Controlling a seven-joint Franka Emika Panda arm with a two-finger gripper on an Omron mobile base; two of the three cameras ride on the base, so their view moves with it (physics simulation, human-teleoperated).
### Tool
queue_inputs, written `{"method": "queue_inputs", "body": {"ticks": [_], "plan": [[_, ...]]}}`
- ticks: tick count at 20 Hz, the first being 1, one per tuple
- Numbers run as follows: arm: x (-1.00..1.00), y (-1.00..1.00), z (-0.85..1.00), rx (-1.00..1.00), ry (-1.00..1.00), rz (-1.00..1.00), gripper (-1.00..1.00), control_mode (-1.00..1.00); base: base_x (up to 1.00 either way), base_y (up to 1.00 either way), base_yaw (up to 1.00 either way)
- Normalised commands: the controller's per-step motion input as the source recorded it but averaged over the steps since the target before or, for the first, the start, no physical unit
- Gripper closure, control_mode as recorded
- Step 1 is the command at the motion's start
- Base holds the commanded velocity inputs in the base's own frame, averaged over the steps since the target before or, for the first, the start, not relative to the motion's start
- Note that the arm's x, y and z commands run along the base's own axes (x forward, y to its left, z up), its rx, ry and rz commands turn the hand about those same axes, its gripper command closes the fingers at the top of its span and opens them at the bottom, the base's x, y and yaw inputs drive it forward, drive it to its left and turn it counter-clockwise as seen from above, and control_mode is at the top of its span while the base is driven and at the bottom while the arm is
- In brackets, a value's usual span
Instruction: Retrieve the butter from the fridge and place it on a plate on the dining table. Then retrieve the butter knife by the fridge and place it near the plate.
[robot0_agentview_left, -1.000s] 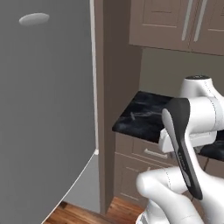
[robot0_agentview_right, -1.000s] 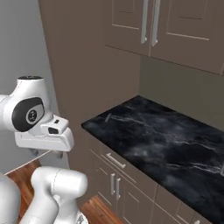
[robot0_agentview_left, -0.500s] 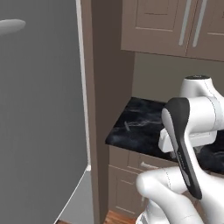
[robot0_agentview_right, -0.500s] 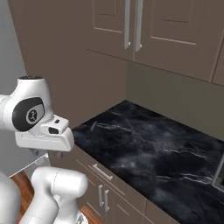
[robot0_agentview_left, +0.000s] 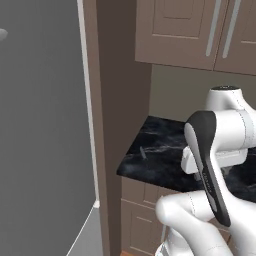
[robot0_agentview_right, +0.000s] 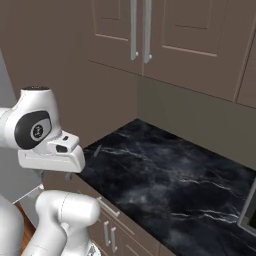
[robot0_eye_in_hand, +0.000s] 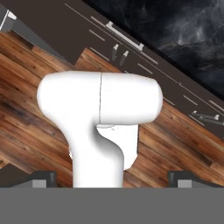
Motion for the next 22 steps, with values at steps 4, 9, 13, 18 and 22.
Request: {"method": "queue_inputs", "body": {"ticks": [4, 9, 13, 18, 22], "plan": [[0.00, 0.00, 0.00, 0.00, 0.00, 0.00, -1.00, 1.00, 0.43, 0.00, 0.00], [0.00, 0.00, 0.00, 0.00, 0.00, 0.00, -1.00, 1.00, 0.51, 0.05, 0.00], [0.00, 0.00, 0.00, 0.00, 0.00, 0.00, -1.00, 1.00, 0.49, 0.08, 0.00], [0.30, 0.08, -0.05, 0.00, -0.12, 0.00, -1.00, -1.00, 0.19, 0.05, 0.00], [0.64, 0.30, -0.04, 0.00, -0.22, 0.00, -1.00, -1.00, 0.00, 0.00, 0.00]]}}
